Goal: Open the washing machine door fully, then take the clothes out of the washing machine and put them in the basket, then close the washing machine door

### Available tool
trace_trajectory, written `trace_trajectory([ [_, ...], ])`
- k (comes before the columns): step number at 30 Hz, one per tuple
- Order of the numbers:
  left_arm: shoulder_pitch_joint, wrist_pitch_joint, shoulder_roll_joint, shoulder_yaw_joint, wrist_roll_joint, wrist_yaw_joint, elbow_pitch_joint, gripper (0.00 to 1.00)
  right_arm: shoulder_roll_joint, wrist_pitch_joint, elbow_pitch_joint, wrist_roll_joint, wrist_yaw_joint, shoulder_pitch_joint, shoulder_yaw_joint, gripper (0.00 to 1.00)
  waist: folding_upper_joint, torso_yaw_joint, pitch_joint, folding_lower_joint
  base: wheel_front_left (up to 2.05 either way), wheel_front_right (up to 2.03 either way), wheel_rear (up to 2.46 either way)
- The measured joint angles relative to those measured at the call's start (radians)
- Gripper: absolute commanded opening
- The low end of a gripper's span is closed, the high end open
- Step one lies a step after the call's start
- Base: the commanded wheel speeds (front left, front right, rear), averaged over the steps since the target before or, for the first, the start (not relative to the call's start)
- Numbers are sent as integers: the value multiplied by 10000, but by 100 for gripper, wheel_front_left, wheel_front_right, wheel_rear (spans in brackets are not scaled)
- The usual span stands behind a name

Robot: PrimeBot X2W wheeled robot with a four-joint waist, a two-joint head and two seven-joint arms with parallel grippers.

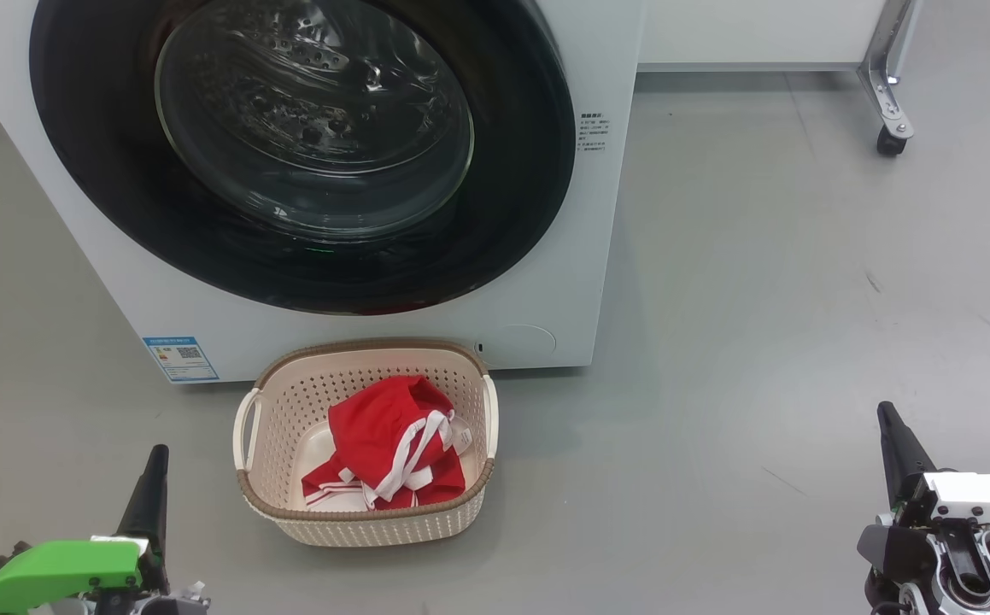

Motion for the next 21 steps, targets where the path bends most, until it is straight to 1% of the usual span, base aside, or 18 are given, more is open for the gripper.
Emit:
trace_trajectory([
  [21, -14, 0, -2, 17, 2, -2, 104, 0, 0, 0, 10, 0, 2, -3, -13, 0, -1, 0, -2, 0, 0, 0, 0],
])
